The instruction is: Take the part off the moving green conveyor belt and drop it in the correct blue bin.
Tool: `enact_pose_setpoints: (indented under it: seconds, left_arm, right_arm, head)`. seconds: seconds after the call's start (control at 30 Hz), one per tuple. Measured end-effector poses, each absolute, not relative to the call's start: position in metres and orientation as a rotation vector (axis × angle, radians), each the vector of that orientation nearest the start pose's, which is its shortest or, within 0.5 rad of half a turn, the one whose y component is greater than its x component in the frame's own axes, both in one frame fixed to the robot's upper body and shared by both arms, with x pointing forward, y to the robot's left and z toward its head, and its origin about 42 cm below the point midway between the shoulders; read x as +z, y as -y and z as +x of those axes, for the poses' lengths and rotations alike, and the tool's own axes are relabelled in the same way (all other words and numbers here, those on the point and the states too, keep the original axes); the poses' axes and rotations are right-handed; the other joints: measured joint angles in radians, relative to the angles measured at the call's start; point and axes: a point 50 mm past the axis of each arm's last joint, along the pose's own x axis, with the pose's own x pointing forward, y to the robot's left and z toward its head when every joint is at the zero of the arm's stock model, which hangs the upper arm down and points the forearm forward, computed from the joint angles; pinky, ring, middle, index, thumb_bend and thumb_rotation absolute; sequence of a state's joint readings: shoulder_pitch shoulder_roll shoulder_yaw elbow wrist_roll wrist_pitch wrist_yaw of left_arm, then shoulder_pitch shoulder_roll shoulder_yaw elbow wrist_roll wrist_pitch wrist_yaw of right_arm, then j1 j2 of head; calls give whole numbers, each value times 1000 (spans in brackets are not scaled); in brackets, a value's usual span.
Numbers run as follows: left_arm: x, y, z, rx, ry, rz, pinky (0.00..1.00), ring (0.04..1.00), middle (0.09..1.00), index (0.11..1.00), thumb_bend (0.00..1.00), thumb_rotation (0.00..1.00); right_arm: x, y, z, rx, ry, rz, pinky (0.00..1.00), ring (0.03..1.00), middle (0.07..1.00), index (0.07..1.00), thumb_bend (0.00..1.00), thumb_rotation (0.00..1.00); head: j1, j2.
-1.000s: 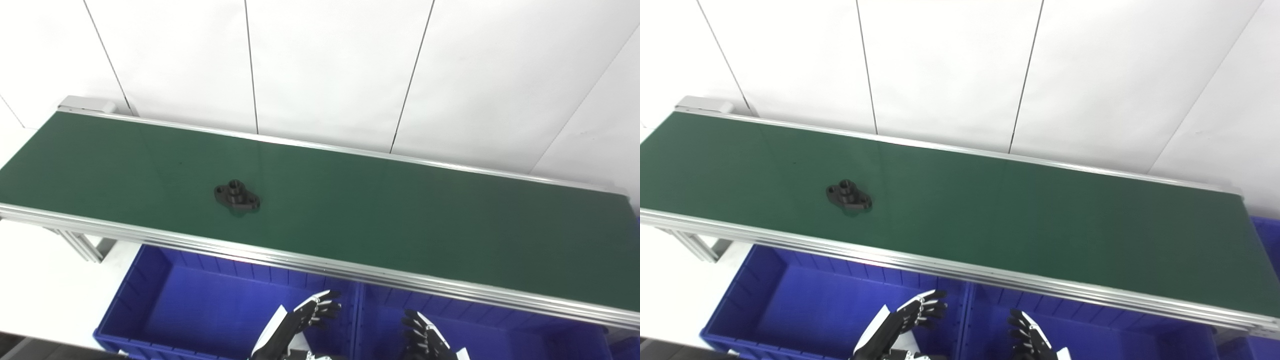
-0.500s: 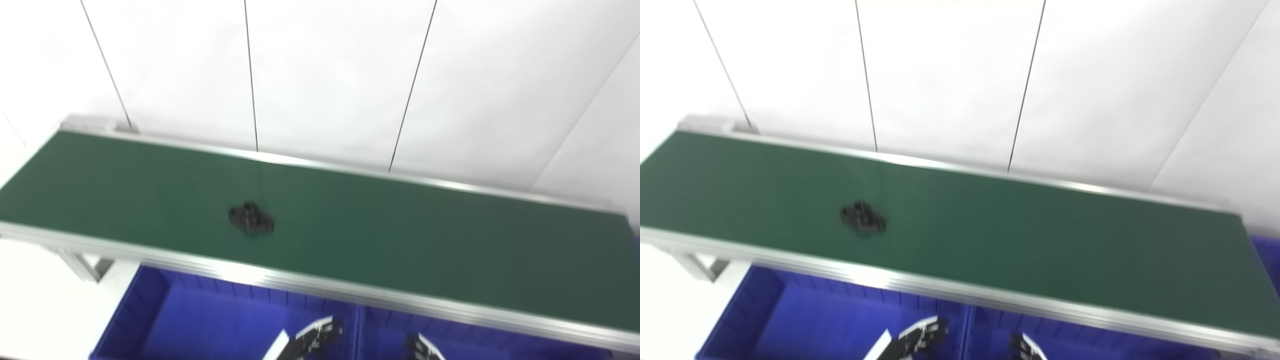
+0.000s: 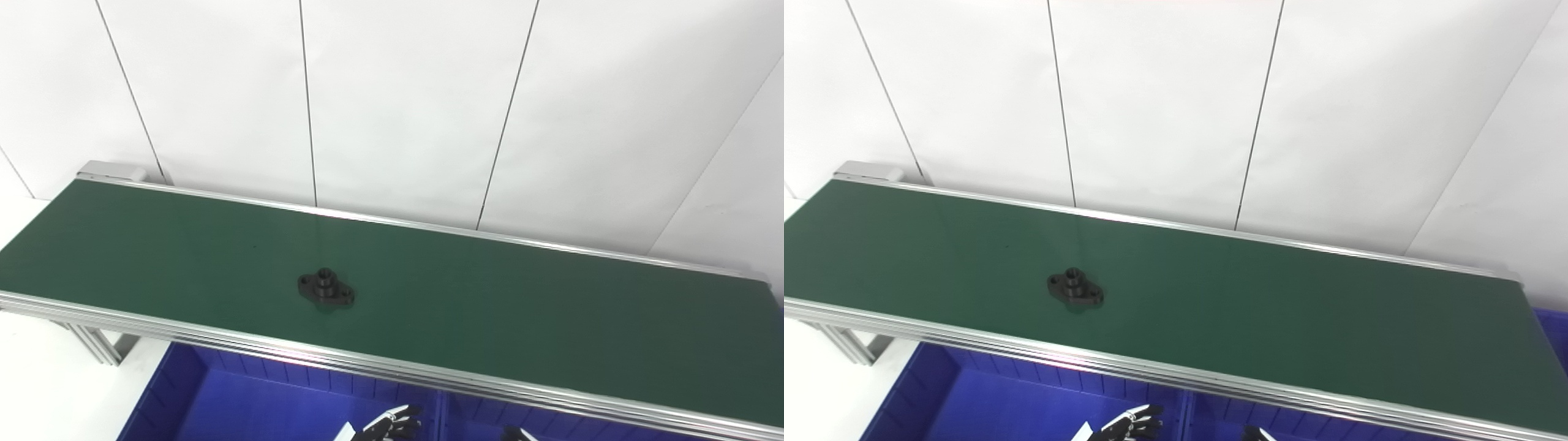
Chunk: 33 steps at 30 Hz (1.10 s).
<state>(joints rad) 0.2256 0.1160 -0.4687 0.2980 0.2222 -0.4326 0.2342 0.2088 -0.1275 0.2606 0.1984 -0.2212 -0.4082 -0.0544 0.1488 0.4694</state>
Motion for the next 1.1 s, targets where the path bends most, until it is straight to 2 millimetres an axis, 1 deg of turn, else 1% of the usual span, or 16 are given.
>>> enact_pose_setpoints:
  seconds: [0.07,0.13,0.17,0.2,0.3,0.43,0.47,0.53,0.6,0.7,0.73,0.8,0.9,1.0,1.07,1.1]
  left_arm:
    - [-9,-149,154,-294,-42,231,692,778,819,863,781,387]
    - [-9,-149,154,-293,-42,230,665,758,804,862,770,388]
    - [-9,-149,154,-293,-42,230,670,762,810,866,758,395]
    - [-9,-149,154,-296,-41,233,683,775,822,869,748,397]
    - [-9,-150,155,-303,-37,239,733,826,866,877,751,426]
    - [-8,-151,157,-297,-33,241,732,820,862,878,739,438]
    - [-8,-151,157,-296,-33,241,736,820,861,879,729,446]
    - [-8,-151,157,-296,-33,242,741,822,866,885,709,442]
    - [-7,-151,157,-297,-30,242,734,820,869,889,694,434]
    - [-6,-151,158,-301,-23,245,751,835,882,899,684,439]
    - [-5,-151,158,-302,-21,244,764,842,886,901,673,439]
    - [-5,-152,158,-302,-18,244,772,846,886,902,667,443]
    - [0,-153,158,-294,-3,235,746,826,873,906,659,448]
    - [0,-154,158,-283,-8,224,762,840,881,908,655,472]
    - [0,-155,157,-279,-12,218,768,844,885,912,654,490]
    - [1,-156,157,-281,-10,218,768,844,885,912,654,490]
  right_arm:
    - [25,195,189,247,52,-280,669,754,794,810,755,295]
    - [36,197,193,234,97,-283,680,763,796,812,762,315]
    - [42,198,197,232,121,-285,679,760,791,808,767,315]
    - [48,200,201,230,146,-288,679,759,788,805,769,316]
    - [74,204,219,200,248,-296,683,749,775,796,764,338]
    - [111,207,244,164,392,-332,684,741,775,801,747,365]
    - [121,206,247,164,419,-341,686,743,772,803,748,382]
    - [138,200,254,174,457,-365,691,744,770,803,744,377]
    - [151,193,265,184,476,-386,690,739,772,806,733,369]
    - [163,184,282,208,462,-436,683,738,771,810,720,355]
    - [168,179,287,223,460,-454,660,728,765,803,725,337]
    - [174,173,295,246,447,-480,625,709,756,798,729,329]
    - [183,164,307,261,429,-529,627,708,750,793,735,328]
    - [190,154,319,280,416,-564,653,722,751,786,751,326]
    - [192,144,328,300,415,-588,662,724,741,781,760,322]
    - [192,139,335,315,409,-609,662,724,741,781,760,322]
  head:
    - [-15,6]
    - [-34,9]
    - [-34,9]
    - [-57,11]
    - [-103,23]
    - [-123,31]
    - [-123,31]
    - [-150,43]
    - [-150,43]
    - [-178,60]
    - [-178,60]
    - [-201,78]
    - [-210,86]
    - [-222,92]
    - [-248,112]
    - [-249,112]
